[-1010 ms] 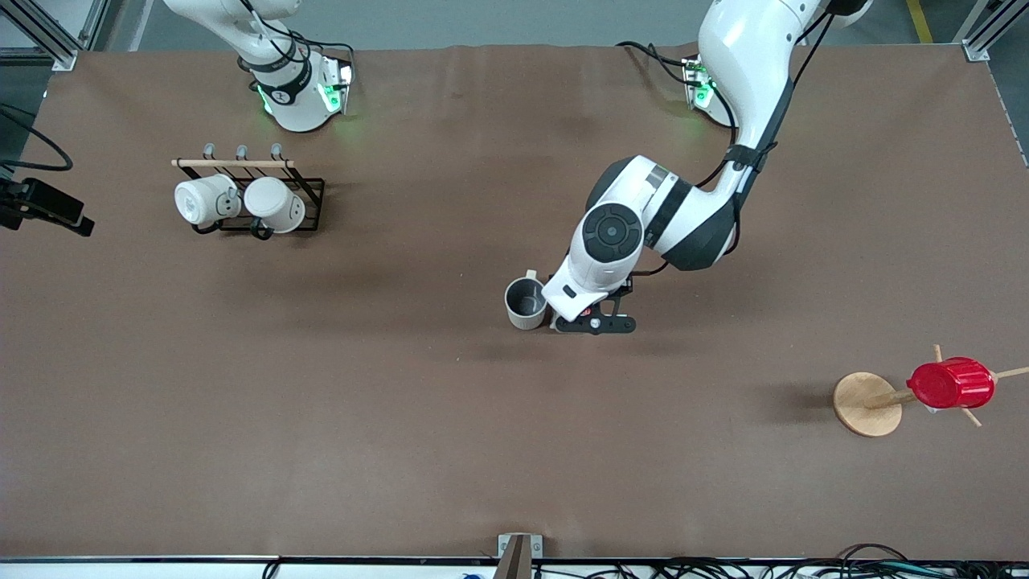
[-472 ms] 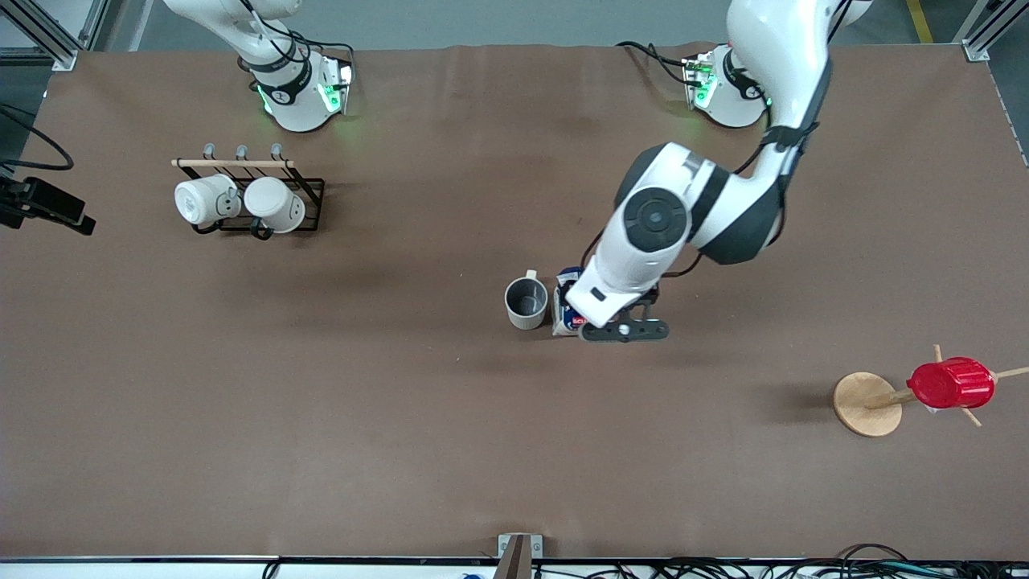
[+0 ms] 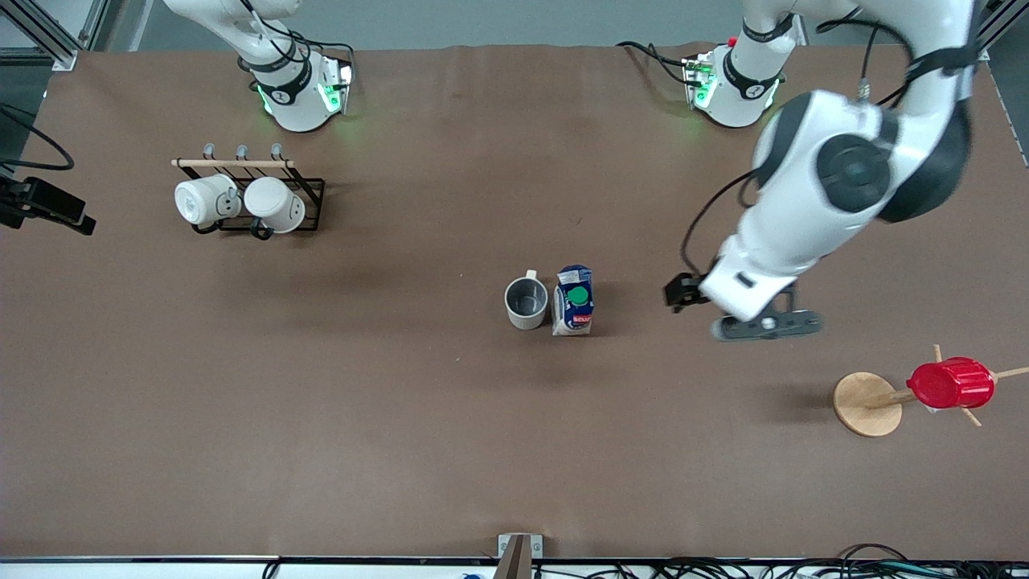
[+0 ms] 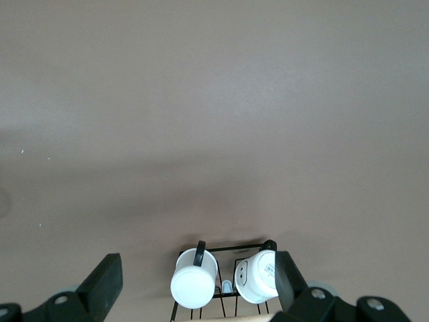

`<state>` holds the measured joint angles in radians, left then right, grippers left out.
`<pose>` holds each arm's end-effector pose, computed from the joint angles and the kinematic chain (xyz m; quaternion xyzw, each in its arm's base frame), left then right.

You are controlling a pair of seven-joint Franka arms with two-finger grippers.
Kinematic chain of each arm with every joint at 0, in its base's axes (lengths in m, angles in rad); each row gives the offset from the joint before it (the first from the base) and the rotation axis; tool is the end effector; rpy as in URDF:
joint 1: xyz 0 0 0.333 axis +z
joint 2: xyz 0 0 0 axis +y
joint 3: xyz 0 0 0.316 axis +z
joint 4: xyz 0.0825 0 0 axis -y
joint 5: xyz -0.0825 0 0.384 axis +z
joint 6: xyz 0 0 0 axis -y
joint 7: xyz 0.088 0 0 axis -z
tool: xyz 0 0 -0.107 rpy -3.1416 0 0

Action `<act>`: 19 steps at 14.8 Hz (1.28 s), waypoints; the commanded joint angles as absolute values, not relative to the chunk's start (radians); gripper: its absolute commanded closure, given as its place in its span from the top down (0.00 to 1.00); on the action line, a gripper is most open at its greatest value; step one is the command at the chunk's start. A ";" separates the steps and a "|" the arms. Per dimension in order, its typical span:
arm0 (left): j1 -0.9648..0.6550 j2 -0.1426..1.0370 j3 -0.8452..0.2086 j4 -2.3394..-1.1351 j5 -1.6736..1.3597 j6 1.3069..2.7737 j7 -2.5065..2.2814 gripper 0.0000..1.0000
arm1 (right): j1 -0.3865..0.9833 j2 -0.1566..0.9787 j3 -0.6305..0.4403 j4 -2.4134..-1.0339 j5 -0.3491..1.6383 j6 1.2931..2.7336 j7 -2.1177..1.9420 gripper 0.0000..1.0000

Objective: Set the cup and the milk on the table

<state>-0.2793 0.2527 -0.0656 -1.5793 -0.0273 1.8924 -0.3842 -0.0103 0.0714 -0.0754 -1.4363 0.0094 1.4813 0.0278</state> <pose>0.6081 -0.2163 0.4978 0.9990 0.0248 0.0209 0.0307 0.5661 -0.0458 0.6397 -0.9983 0.0563 0.0130 0.0024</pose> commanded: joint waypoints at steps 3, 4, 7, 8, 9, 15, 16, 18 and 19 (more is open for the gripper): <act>-0.164 0.069 -0.072 -1.724 -0.052 1.876 -0.229 1.00 | -0.009 0.043 -0.078 -1.468 0.026 1.482 0.020 1.00; -0.154 0.049 -0.071 -1.736 -0.052 1.875 -0.215 1.00 | -0.009 0.043 -0.078 -1.468 0.026 1.479 0.020 1.00; -0.124 -0.040 -0.069 -1.817 -0.040 1.879 -0.178 1.00 | -0.009 0.043 -0.077 -1.468 0.026 1.477 0.020 1.00; -0.112 -0.066 -0.069 -1.848 -0.040 1.885 -0.158 1.00 | -0.009 0.043 -0.077 -1.468 0.026 1.476 0.020 1.00; -0.110 -0.081 -0.068 -1.868 -0.040 1.887 -0.147 1.00 | -0.009 0.043 -0.077 -1.468 0.026 1.476 0.020 1.00; -0.040 -0.120 -0.067 -1.879 -0.040 1.878 -0.020 0.99 | -0.009 0.043 -0.078 -1.468 0.026 1.474 0.020 1.00; -0.038 -0.109 -0.067 -1.867 -0.041 1.878 0.023 1.00 | -0.009 0.043 -0.077 -1.468 0.026 1.474 0.020 1.00; -0.038 -0.075 -0.067 -1.830 -0.043 1.876 0.061 1.00 | -0.009 0.043 -0.078 -1.468 0.026 1.474 0.020 1.00; -0.043 -0.055 -0.067 -1.797 -0.043 1.868 0.051 1.00 | -0.009 0.043 -0.077 -1.468 0.026 1.474 0.020 1.00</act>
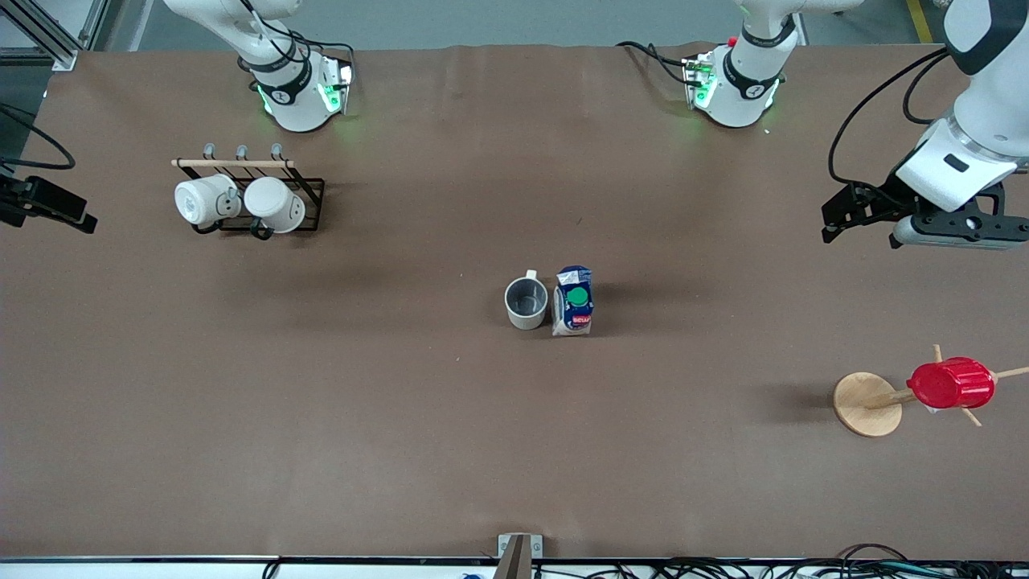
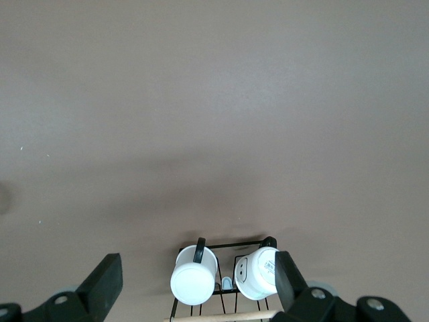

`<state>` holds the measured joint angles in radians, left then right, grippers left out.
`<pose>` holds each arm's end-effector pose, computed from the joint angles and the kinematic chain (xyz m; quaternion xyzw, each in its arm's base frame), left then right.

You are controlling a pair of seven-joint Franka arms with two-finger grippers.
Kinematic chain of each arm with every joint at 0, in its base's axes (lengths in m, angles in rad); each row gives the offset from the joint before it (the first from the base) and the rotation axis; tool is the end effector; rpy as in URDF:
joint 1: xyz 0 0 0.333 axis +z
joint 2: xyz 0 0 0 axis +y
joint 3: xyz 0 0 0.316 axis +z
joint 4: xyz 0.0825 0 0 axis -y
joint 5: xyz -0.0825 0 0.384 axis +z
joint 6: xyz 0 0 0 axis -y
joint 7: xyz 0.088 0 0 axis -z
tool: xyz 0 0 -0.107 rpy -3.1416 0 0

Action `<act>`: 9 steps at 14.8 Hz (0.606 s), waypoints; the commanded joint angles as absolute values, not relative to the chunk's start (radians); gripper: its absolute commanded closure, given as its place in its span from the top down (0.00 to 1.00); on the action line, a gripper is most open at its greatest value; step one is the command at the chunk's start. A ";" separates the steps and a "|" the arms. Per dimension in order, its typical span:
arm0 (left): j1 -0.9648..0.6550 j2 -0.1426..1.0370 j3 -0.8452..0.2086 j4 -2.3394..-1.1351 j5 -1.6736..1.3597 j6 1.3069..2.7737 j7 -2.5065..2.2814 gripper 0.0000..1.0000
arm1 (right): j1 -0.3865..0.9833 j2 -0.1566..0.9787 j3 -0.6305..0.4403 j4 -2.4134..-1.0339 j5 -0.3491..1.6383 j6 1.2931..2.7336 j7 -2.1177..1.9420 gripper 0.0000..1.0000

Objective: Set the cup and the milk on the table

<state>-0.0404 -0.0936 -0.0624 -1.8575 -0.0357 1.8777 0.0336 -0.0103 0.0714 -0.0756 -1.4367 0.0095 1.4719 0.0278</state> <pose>0.5417 -0.0598 0.5662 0.9963 -0.0637 0.0563 0.0163 0.5651 -0.0458 0.6387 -0.9982 0.0564 0.0179 0.0026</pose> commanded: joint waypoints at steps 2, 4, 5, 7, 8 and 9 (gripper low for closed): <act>-0.038 -0.013 -0.067 -1.700 -0.046 1.797 0.046 1.00 | -0.009 0.043 -0.078 -1.468 0.026 1.474 0.020 1.00; -0.040 0.017 -0.067 -1.629 -0.046 1.746 0.045 1.00 | -0.009 0.043 -0.078 -1.468 0.026 1.474 0.020 1.00; -0.040 0.018 -0.067 -1.621 -0.046 1.741 0.044 1.00 | -0.009 0.043 -0.078 -1.468 0.026 1.474 0.021 1.00; -0.031 0.006 -0.071 -1.637 -0.048 1.730 0.035 1.00 | -0.009 0.043 -0.078 -1.468 0.026 1.474 0.021 1.00; -0.025 -0.003 -0.072 -1.649 -0.048 1.706 0.028 1.00 | -0.009 0.043 -0.078 -1.468 0.026 1.474 0.021 1.00; -0.025 -0.009 -0.071 -1.655 -0.049 1.706 0.025 1.00 | -0.009 0.043 -0.078 -1.468 0.026 1.474 0.021 1.00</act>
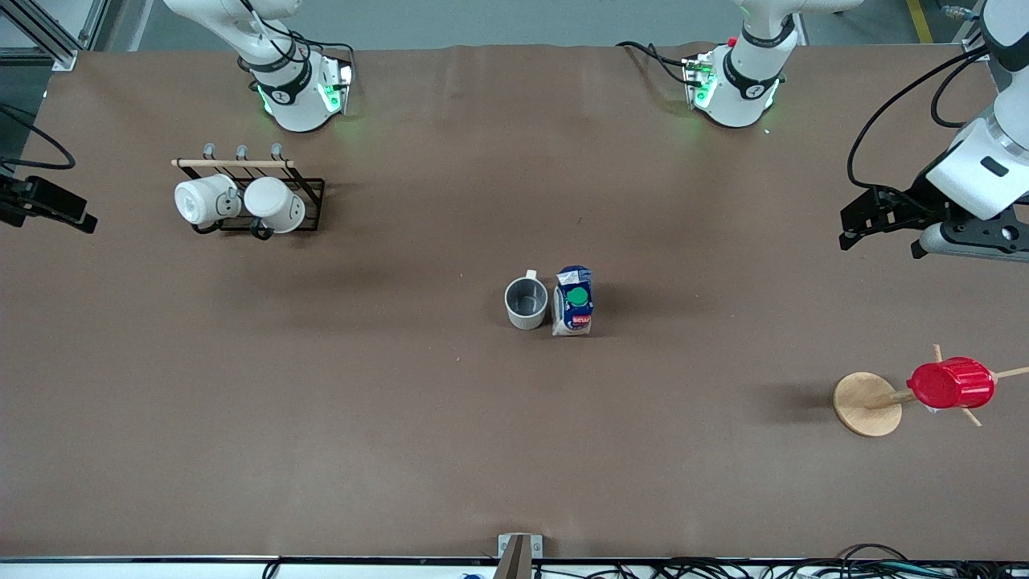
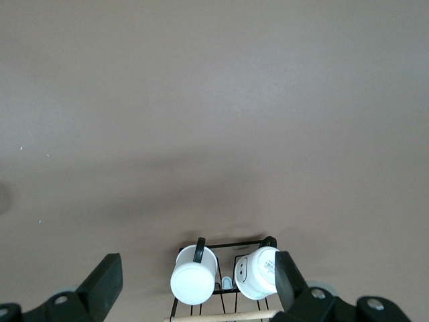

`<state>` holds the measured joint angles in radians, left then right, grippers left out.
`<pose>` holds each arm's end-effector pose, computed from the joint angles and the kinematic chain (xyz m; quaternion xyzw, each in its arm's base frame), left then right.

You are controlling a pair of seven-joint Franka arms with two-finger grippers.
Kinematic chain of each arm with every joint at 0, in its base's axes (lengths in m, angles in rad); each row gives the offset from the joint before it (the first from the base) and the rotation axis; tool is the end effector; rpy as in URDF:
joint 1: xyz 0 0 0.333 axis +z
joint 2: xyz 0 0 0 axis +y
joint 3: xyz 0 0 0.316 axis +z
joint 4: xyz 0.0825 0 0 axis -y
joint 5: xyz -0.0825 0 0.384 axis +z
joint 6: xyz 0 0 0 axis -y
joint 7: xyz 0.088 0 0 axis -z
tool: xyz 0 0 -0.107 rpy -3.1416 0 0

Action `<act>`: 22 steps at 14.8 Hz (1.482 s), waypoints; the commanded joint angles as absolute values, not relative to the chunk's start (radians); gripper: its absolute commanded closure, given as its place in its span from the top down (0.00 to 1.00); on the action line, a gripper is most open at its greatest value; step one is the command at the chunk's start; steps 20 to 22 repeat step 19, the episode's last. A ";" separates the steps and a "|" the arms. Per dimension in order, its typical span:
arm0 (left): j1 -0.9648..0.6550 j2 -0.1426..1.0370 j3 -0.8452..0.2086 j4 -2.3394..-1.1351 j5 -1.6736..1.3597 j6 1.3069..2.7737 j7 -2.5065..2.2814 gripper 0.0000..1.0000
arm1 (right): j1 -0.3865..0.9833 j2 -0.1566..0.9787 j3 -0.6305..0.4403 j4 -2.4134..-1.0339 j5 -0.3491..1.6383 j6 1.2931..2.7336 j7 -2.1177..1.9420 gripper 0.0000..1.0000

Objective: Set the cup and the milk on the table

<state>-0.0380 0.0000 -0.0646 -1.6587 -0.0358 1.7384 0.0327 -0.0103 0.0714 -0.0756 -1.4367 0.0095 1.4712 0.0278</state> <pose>0.5652 -0.0615 0.5979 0.9969 -0.0653 0.0392 0.0191 0.5650 -0.0458 0.6386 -0.9982 0.0564 0.0183 0.0026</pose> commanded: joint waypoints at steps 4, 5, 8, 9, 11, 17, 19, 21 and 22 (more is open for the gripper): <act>-0.035 -0.099 -0.072 -1.779 -0.049 1.759 0.018 1.00 | -0.009 0.043 -0.078 -1.468 0.026 1.474 0.021 1.00; -0.041 -0.126 -0.072 -1.817 -0.049 1.784 0.017 1.00 | -0.009 0.043 -0.078 -1.468 0.026 1.474 0.020 1.00; -0.051 -0.129 -0.072 -1.827 -0.045 1.787 0.017 1.00 | -0.009 0.043 -0.078 -1.468 0.026 1.474 0.021 1.00; -0.052 -0.123 -0.072 -1.816 -0.043 1.779 0.018 1.00 | -0.009 0.043 -0.078 -1.468 0.026 1.474 0.021 1.00; -0.055 -0.097 -0.072 -1.781 -0.043 1.778 0.020 1.00 | -0.009 0.043 -0.078 -1.468 0.026 1.476 0.021 1.00; -0.054 -0.055 -0.072 -1.727 -0.041 1.741 -0.009 0.99 | -0.009 0.043 -0.078 -1.468 0.026 1.474 0.021 1.00; -0.051 -0.057 -0.072 -1.729 -0.041 1.738 -0.003 1.00 | -0.009 0.043 -0.078 -1.468 0.026 1.476 0.021 1.00; -0.051 -0.057 -0.072 -1.729 -0.041 1.738 -0.003 1.00 | -0.009 0.043 -0.078 -1.468 0.026 1.476 0.021 1.00; -0.051 -0.057 -0.072 -1.729 -0.041 1.738 -0.003 1.00 | -0.009 0.043 -0.078 -1.468 0.026 1.476 0.021 1.00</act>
